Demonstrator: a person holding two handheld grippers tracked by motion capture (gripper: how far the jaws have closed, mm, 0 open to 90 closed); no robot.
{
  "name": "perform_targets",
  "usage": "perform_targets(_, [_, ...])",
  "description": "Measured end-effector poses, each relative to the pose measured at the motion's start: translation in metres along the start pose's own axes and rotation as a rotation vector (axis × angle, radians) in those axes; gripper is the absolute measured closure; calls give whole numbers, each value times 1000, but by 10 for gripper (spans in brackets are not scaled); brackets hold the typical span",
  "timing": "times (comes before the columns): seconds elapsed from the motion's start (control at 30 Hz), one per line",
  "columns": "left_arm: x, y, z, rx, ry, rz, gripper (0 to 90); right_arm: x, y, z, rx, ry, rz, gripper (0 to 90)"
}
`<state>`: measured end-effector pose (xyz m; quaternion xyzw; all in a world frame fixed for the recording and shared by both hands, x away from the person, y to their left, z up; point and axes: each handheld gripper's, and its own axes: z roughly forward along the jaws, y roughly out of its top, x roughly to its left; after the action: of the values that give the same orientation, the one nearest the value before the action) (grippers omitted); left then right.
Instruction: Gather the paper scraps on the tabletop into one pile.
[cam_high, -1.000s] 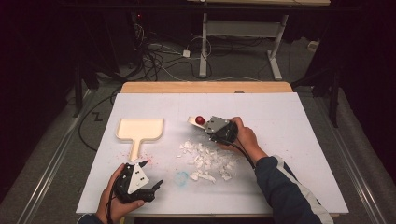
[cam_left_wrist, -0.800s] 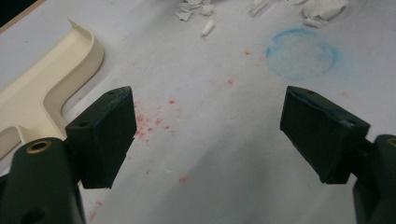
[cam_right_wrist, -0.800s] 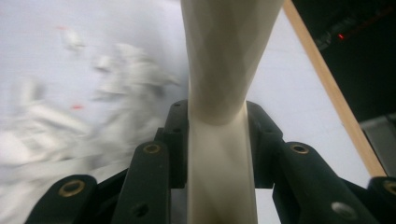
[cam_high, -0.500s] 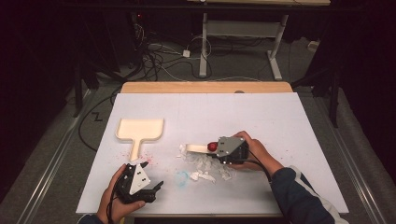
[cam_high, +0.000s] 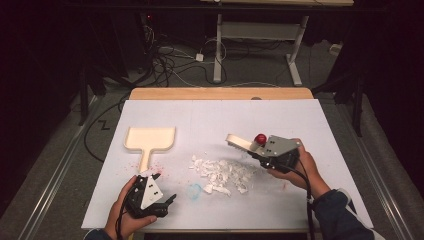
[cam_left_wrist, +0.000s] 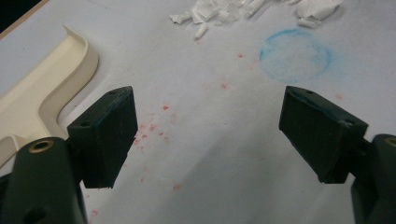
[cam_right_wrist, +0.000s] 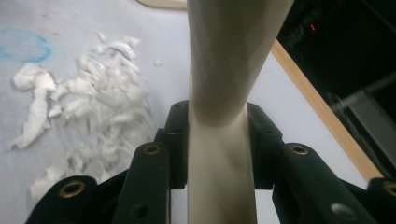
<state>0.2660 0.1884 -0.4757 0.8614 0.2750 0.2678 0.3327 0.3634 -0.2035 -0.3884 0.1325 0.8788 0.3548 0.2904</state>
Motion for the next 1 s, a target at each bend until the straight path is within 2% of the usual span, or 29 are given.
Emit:
perform_targets(0.07, [-1,0,0,2,2,4,185,-3,-5,-10,9,-21,47,676])
perform_targets(0.2, [-2,1,-1,2,3,12,185,-9,-15,-27,75,-85,128,677])
perform_targets(0.27, [-2,1,-2,1,4,15,185,-11,-23,-33,110,-96,167,677])
perform_targets(0.37, [-2,1,-1,1,6,12,185,-12,-35,-37,205,-178,202,677])
perform_targets(0.47, [-3,2,-1,-2,5,16,185,-16,-51,-39,301,-289,220,676])
perform_targets(0.5, [-3,2,-1,-3,4,17,185,-18,-57,-40,332,-324,243,677])
perform_targets(0.57, [-3,2,-1,-4,3,18,185,-24,-69,-43,373,-375,268,677])
perform_targets(0.67, [-2,2,-1,-2,1,20,185,-29,-84,-45,415,-397,317,677])
perform_targets(0.7, [-2,2,-1,-2,0,22,185,-29,-87,-45,422,-397,318,677])
perform_targets(0.77, [-3,3,0,-1,0,25,185,-29,-88,-45,411,-383,337,677])
perform_targets(0.83, [-3,4,0,1,-3,30,185,-27,-85,-41,411,-367,304,677])
perform_targets(0.87, [-4,4,1,2,-6,30,185,-23,-83,-38,417,-363,319,676])
perform_targets(1.0, [-4,5,3,7,-10,34,185,-13,-71,-21,415,-355,287,676])
